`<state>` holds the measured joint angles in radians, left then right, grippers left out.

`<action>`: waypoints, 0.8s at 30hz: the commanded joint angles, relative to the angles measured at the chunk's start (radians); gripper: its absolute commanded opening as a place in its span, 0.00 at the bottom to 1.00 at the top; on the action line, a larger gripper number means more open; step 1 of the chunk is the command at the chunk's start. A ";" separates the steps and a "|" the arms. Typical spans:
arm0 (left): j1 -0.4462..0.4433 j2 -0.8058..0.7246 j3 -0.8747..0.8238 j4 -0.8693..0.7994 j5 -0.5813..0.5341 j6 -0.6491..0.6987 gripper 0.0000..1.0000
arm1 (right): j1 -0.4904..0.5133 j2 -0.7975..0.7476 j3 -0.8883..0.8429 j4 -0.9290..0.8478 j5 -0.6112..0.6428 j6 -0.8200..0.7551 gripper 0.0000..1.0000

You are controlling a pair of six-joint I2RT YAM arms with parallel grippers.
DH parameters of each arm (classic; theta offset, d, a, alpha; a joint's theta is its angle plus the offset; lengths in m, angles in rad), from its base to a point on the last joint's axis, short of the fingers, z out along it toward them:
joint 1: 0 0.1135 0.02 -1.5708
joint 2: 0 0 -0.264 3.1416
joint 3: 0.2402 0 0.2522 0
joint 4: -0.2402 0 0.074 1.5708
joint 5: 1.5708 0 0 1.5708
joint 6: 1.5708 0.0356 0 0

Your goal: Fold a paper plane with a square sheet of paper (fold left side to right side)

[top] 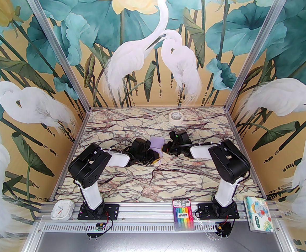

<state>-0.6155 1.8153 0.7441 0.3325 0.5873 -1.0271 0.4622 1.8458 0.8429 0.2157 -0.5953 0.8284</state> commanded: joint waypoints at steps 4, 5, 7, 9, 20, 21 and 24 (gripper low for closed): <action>-0.007 0.020 0.021 0.009 0.024 0.018 0.18 | -0.008 0.029 0.029 -0.017 0.015 -0.026 0.00; -0.006 0.022 0.021 0.010 0.026 0.018 0.18 | -0.010 0.032 0.030 -0.018 0.014 -0.026 0.00; -0.006 0.025 0.024 0.011 0.028 0.018 0.18 | -0.010 0.035 0.031 -0.016 0.014 -0.024 0.00; -0.008 0.028 0.026 0.011 0.031 0.018 0.18 | -0.010 0.038 0.030 -0.013 0.015 -0.022 0.00; -0.015 0.046 0.037 0.013 0.043 0.023 0.18 | -0.013 0.042 0.031 -0.012 0.015 -0.021 0.00; -0.015 0.047 0.038 0.012 0.045 0.023 0.18 | -0.013 0.043 0.031 -0.013 0.015 -0.020 0.00; -0.019 0.049 0.041 0.011 0.045 0.024 0.18 | -0.014 0.043 0.031 -0.011 0.014 -0.020 0.00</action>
<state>-0.6254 1.8408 0.7624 0.3328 0.6090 -1.0267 0.4557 1.8721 0.8539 0.2115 -0.5953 0.8249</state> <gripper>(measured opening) 0.177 0.039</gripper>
